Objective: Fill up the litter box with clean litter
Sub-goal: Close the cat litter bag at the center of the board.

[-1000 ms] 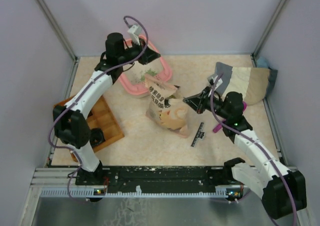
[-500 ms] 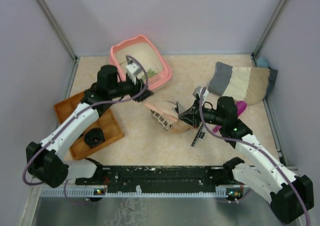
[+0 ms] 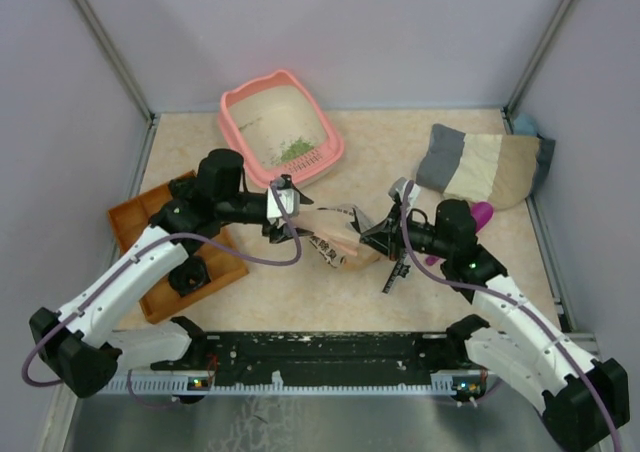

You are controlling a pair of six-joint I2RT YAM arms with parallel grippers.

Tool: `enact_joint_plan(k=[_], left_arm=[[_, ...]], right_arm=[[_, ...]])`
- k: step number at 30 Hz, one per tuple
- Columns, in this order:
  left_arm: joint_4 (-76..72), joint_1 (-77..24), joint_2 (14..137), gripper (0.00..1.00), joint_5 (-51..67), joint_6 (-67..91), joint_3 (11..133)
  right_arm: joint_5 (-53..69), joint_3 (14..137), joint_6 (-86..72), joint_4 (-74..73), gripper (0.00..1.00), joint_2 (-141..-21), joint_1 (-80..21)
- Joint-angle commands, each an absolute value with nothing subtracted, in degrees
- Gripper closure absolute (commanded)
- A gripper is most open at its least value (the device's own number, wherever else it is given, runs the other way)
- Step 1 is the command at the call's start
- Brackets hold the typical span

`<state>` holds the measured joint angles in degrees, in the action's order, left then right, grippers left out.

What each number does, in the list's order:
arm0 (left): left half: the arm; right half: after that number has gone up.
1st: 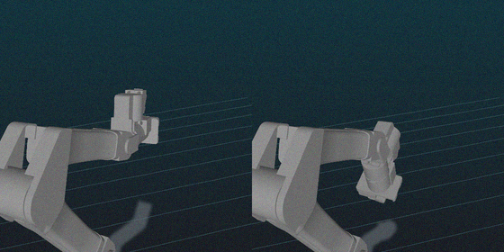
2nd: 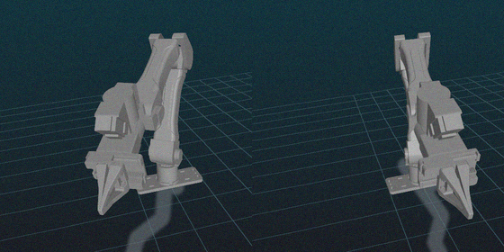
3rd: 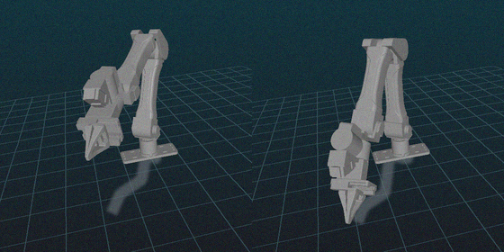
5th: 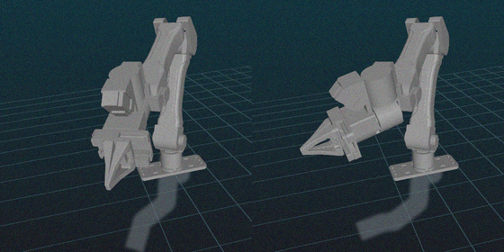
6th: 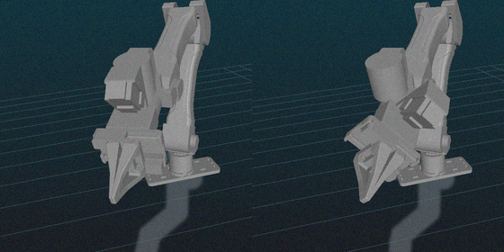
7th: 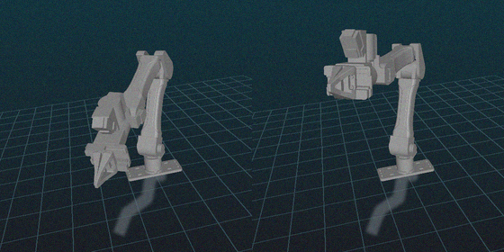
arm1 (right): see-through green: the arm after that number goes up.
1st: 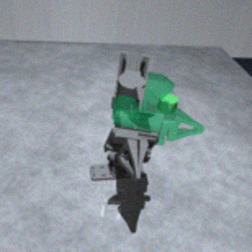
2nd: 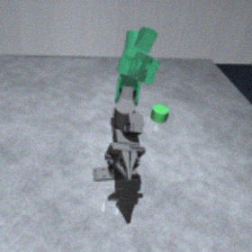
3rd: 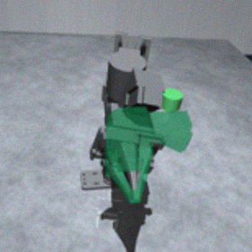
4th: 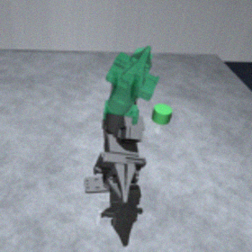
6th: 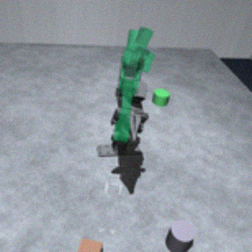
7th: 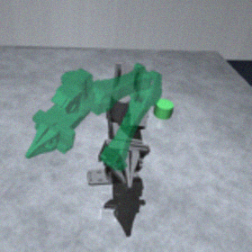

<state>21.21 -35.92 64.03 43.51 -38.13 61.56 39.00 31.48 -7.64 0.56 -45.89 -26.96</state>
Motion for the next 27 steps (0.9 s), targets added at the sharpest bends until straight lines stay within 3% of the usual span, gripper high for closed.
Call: enact_joint_plan(k=[1,11,15,16,18,20,21,27], left_arm=[[33.6,-37.7,66.7,0.32,49.2,-49.8,67.2],[37.7,-43.8,71.5,0.32,41.4,-54.1,69.2],[37.5,-45.8,72.4,0.37,36.6,-55.3,68.8],[36.6,-46.1,72.6,0.39,34.7,-55.3,68.7],[35.1,-46.1,72.7,0.56,30.6,-53.9,68.7],[32.9,-46.1,72.6,0.88,25.4,-52.5,68.8],[31.1,-46.1,72.3,0.99,22.1,-50.8,68.7],[26.4,-45.9,70.3,1.00,15.6,-47.5,70.2]], right_arm=[[37.3,31.0,-6.9,0.5,1.00,-43.0,-27.4],[36.3,32.6,-6.1,-1.5,1.00,-42.1,-27.4],[34.4,32.7,-5.9,-2.9,1.00,-41.5,-27.4],[33.2,32.8,-6.0,-3.5,1.00,-41.1,-27.4],[30.0,33.1,-5.8,-5.3,1.00,-40.4,-27.4],[26.5,33.4,-5.7,-6.8,1.00,-39.7,-27.4],[24.7,33.6,-5.6,-7.6,1.00,-39.3,-27.3],[18.0,34.6,-5.7,-7.0,1.00,-37.6,-24.6]])
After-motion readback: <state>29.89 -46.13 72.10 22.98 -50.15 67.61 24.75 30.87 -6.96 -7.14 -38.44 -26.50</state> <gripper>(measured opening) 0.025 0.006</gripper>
